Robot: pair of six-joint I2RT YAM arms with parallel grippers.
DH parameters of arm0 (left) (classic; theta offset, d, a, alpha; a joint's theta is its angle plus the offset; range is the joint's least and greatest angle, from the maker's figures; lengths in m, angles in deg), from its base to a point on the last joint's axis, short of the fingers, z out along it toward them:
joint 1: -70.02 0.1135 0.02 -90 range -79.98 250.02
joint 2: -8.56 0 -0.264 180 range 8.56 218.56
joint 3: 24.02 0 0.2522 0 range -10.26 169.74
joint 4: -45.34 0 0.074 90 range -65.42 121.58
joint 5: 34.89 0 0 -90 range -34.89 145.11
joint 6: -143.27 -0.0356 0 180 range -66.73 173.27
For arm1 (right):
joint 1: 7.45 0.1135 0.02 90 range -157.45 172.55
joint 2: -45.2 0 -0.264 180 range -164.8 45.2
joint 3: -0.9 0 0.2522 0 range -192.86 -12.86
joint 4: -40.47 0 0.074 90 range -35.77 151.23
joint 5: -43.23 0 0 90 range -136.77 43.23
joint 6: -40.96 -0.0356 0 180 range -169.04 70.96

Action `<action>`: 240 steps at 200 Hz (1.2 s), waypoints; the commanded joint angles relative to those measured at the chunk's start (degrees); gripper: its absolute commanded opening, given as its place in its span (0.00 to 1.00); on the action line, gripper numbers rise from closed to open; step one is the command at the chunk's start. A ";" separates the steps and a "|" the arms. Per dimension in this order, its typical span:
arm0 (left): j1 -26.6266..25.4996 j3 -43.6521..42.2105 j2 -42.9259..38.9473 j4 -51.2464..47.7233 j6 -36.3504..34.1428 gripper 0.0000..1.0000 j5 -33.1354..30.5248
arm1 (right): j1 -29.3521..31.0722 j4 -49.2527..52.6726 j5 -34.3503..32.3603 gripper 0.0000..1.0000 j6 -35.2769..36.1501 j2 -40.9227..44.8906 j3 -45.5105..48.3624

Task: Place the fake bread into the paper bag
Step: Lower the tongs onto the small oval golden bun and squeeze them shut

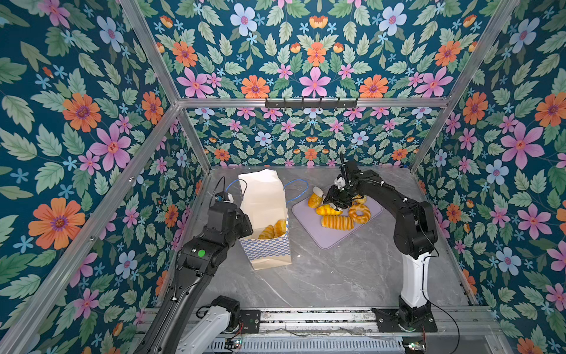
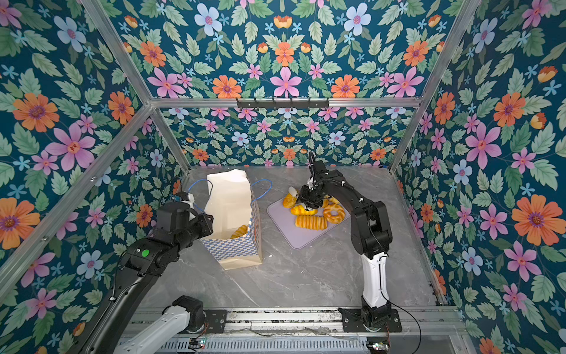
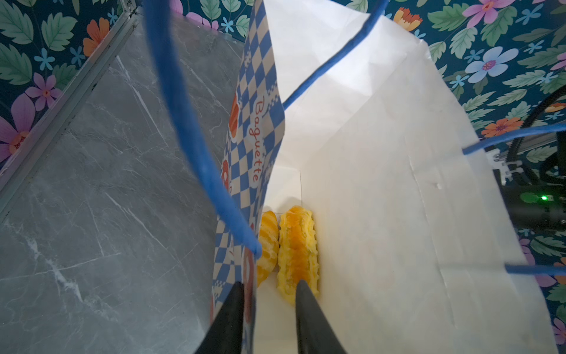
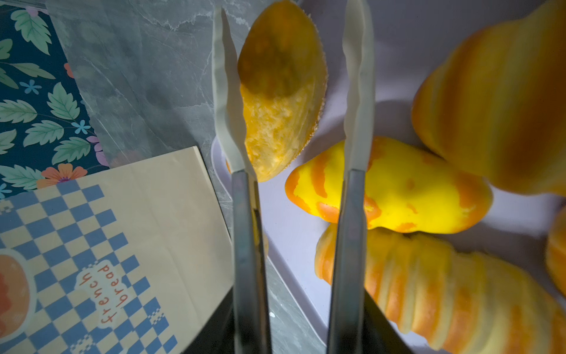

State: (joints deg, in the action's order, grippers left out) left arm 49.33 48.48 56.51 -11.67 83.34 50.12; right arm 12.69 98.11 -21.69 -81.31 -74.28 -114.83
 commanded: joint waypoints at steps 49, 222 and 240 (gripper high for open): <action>0.03 0.15 0.00 1.32 0.22 0.31 0.03 | 0.05 -0.45 0.85 0.42 0.02 0.77 0.20; 0.03 0.94 0.00 0.35 0.50 0.39 -0.91 | 0.04 -2.47 0.09 0.26 -0.07 11.82 6.37; 0.03 1.27 0.18 0.18 0.50 0.40 -1.24 | 0.01 -2.53 -0.03 0.25 0.19 13.70 7.37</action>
State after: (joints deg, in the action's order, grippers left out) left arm 49.33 49.05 56.42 -11.82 83.51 50.01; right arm 12.71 96.62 -21.73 -81.60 -62.85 -108.23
